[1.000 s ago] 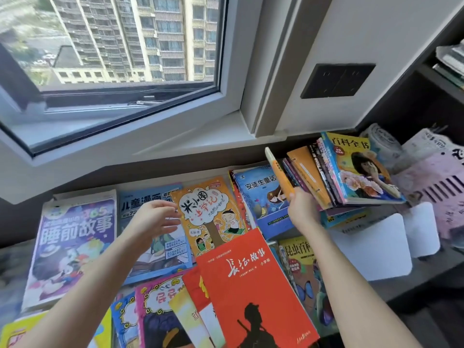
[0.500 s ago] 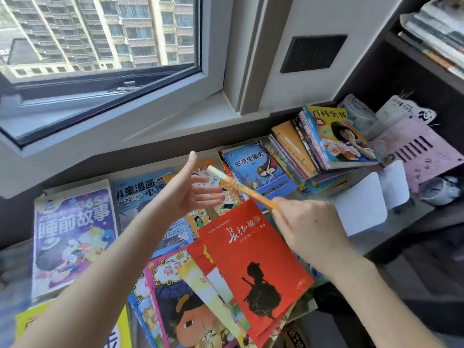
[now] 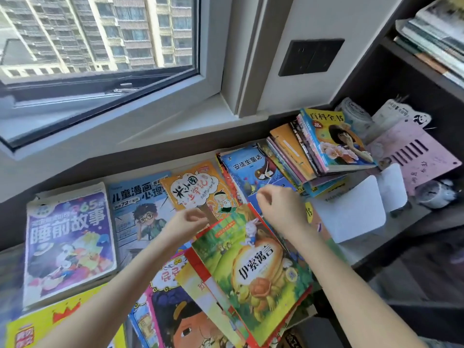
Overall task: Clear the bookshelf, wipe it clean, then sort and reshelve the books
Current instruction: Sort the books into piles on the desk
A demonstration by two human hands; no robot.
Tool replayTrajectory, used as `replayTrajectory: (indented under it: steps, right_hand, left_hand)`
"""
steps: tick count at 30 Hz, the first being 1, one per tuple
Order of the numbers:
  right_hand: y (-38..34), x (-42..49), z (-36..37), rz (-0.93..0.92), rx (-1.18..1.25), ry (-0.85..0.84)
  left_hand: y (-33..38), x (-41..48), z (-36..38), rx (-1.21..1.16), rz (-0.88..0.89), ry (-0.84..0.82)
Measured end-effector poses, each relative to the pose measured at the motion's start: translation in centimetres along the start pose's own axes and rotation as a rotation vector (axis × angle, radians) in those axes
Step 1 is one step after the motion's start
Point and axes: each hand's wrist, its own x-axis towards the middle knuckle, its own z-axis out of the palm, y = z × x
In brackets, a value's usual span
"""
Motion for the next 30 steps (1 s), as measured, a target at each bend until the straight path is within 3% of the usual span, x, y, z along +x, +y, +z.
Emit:
replayTrajectory:
  steps: [3,7,9,12,16,19,23,30]
  right_hand:
    - [1.2,5.4,2.1,0.123,-0.070,-0.032]
    - [2.5,10.6,6.2,0.196,-0.169,-0.274]
    - [3.1,11.6,7.8,0.217,-0.240,-0.369]
    - [3.7,12.1,9.4,0.182,-0.330,-0.424]
    - [4.4,12.4,8.9,-0.024,-0.374,-0.391]
    - [4.6,11.8,8.4,-0.068,-0.393,-0.381]
    - [3.8,11.1,7.5,-0.171,-0.466,-0.217]
    - [2.8,9.0,-2.2,0.151,-0.137,0.113]
  left_hand:
    - [-2.0,-1.2,0.8,-0.117,-0.043,0.065]
    - [-3.9,-2.2,3.2,-0.333,-0.034,0.230]
    - [-3.6,-1.8,4.0,-0.471,-0.049,0.245]
    - [-3.1,-0.5,4.6,-0.500,-0.079,0.234]
    - [-2.5,0.3,4.8,-0.499,-0.101,0.216]
    - [-2.2,0.5,5.0,-0.447,-0.086,0.207]
    - [-1.8,1.0,5.2,-0.394,-0.089,0.176]
    - [-1.4,1.8,3.6,-0.359,-0.092,-0.018]
